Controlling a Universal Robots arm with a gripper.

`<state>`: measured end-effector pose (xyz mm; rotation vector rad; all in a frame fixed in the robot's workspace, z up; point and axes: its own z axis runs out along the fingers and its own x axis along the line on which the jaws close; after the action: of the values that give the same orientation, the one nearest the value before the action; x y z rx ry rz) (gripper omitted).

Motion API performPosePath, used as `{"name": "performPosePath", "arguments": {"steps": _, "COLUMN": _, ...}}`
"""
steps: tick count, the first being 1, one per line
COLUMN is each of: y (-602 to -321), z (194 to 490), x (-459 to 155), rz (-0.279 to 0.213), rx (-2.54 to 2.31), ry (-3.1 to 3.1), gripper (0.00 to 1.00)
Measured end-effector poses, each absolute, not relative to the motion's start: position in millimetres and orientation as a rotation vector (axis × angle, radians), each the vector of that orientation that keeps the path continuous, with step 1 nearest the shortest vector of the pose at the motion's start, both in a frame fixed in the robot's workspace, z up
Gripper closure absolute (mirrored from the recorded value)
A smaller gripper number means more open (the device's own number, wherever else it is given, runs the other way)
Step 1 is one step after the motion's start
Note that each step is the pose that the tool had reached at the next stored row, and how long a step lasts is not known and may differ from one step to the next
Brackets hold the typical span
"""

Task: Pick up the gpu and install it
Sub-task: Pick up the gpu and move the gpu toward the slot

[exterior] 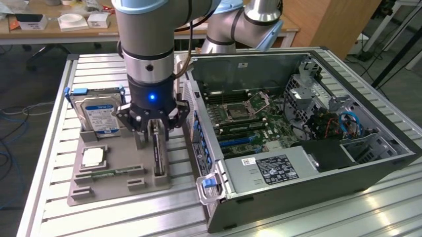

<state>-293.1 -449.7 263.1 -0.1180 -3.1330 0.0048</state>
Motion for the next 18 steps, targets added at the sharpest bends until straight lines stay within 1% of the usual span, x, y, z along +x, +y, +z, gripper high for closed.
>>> {"name": "performPosePath", "arguments": {"steps": 18, "y": -449.7, "z": 245.8, "x": -297.3, "rz": 0.005, "rx": -0.118, "ry": -3.133, "gripper": 0.51}}
